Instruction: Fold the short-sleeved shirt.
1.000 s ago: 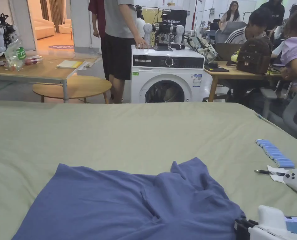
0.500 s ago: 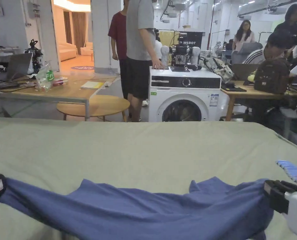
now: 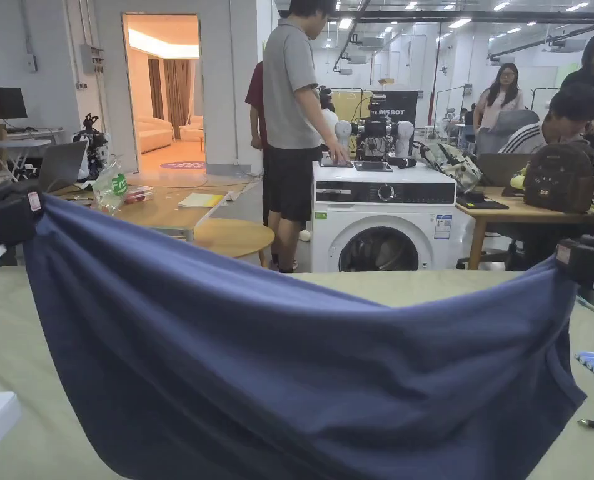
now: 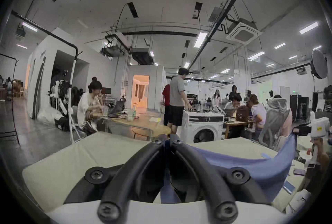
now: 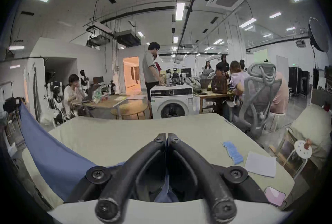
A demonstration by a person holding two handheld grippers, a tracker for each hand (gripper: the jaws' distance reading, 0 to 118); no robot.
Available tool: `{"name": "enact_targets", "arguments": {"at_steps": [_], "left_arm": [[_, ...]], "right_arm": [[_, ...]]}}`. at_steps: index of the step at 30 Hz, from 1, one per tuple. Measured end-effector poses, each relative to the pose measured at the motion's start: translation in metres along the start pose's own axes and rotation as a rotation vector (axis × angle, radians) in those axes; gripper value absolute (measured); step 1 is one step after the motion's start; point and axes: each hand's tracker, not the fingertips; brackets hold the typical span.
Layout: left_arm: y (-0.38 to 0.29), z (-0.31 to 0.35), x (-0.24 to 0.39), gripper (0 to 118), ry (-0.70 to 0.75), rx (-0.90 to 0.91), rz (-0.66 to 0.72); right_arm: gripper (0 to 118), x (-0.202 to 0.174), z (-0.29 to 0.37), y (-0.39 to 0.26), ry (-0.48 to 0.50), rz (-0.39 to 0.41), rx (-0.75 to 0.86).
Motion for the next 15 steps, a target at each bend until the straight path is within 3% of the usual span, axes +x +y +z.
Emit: {"name": "enact_targets", "arguments": {"at_steps": [3,15], "left_arm": [[0.015,-0.022,-0.001,0,0.003,-0.004,0.02],[0.048,-0.12,-0.004,0,0.042,-0.078,0.0]], "right_arm": [[0,0.004,-0.017,0.023,0.035,-0.054,0.008],[0,-0.009,-0.089,0.104,-0.035,0.012,0.081]]}}
